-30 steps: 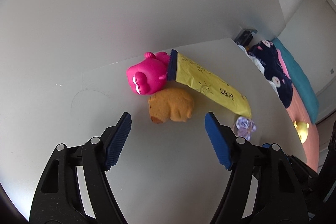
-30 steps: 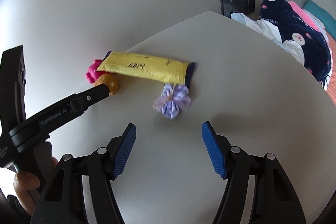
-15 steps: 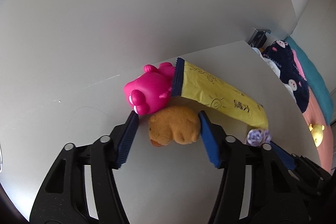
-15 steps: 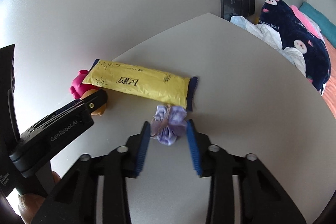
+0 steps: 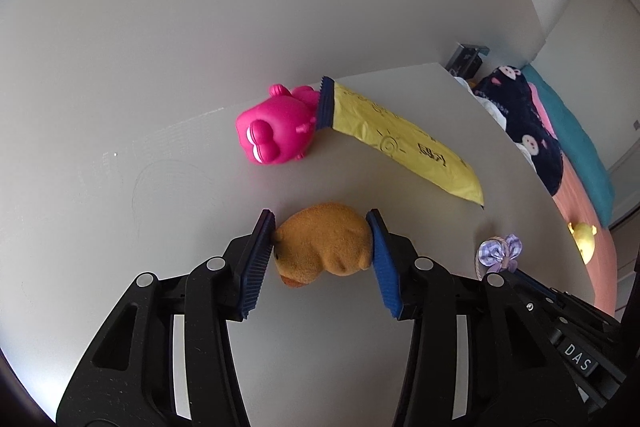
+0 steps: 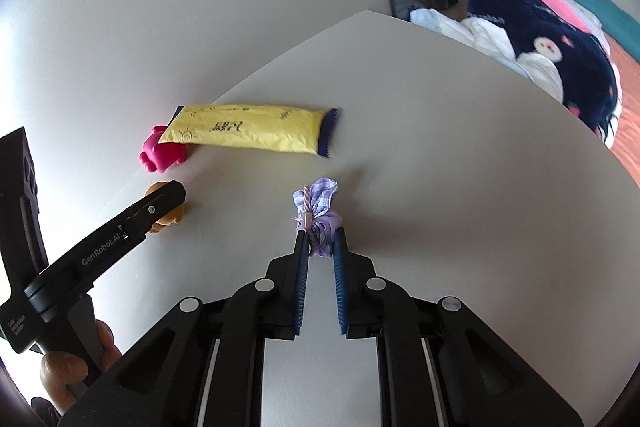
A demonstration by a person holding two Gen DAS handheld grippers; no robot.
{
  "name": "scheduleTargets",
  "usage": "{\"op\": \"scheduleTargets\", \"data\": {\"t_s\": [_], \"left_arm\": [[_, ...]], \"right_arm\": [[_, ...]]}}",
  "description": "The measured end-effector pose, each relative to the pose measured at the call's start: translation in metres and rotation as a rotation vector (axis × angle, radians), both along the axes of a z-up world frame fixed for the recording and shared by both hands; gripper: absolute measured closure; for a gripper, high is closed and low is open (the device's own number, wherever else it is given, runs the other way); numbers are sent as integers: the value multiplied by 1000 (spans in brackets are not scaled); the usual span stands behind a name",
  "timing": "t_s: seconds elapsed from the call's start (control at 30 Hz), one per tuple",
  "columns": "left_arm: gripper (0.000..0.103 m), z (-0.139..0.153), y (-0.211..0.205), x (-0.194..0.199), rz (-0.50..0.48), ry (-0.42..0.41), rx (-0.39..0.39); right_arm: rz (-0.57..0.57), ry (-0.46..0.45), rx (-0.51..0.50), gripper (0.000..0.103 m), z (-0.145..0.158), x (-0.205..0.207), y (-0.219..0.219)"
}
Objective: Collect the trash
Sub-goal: 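Carry the brown bear and purple scrunchie toward the trash bag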
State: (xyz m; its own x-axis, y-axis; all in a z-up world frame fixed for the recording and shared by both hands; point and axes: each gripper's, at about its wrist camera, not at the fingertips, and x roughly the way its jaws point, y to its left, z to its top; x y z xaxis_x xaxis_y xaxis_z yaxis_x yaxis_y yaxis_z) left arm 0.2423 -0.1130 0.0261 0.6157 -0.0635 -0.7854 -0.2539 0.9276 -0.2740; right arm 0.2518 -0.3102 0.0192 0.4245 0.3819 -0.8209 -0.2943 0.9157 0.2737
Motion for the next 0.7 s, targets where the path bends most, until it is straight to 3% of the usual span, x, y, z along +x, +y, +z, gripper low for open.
{"op": "scheduleTargets", "data": {"t_s": [0.7], "left_arm": [[57, 27, -101, -76, -228, -11, 54]], "right_arm": [[-50, -40, 32, 89, 30, -104, -102]]}}
